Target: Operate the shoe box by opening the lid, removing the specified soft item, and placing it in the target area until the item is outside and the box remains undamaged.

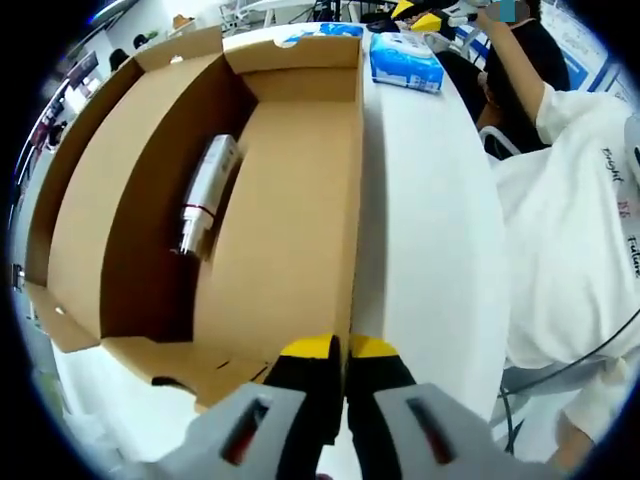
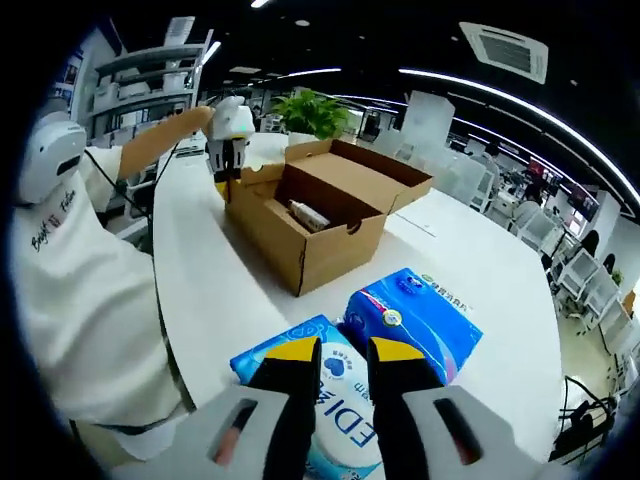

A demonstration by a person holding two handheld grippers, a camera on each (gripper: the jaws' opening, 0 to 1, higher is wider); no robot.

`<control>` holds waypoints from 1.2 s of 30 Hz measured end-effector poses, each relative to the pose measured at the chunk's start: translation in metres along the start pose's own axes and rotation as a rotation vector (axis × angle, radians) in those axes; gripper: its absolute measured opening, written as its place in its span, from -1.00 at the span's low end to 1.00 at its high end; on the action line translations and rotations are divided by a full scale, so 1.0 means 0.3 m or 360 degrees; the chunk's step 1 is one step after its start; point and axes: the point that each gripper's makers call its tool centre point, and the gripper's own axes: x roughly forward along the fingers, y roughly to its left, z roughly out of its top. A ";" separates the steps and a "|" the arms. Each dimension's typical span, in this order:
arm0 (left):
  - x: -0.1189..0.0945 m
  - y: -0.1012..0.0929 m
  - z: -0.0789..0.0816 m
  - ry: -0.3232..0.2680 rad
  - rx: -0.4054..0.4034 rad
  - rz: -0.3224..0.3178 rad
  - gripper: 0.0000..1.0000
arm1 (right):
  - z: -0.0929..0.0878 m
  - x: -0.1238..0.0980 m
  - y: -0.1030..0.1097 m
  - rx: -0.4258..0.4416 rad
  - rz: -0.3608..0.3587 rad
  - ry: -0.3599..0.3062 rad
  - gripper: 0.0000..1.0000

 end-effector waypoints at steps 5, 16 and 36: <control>0.002 -0.020 0.000 0.0003 0.0000 -0.0001 -0.97 | 0.055 -0.009 -0.034 0.0128 -0.0118 -0.0205 -0.62; 0.002 -0.024 0.002 -0.0033 0.0029 0.0003 -0.97 | 0.117 0.012 -0.027 0.0250 -0.0274 -0.0403 -0.46; 0.005 0.012 0.009 -0.0021 0.0028 0.0016 -0.97 | 0.223 0.084 0.051 0.0114 -0.0169 -0.0464 -0.45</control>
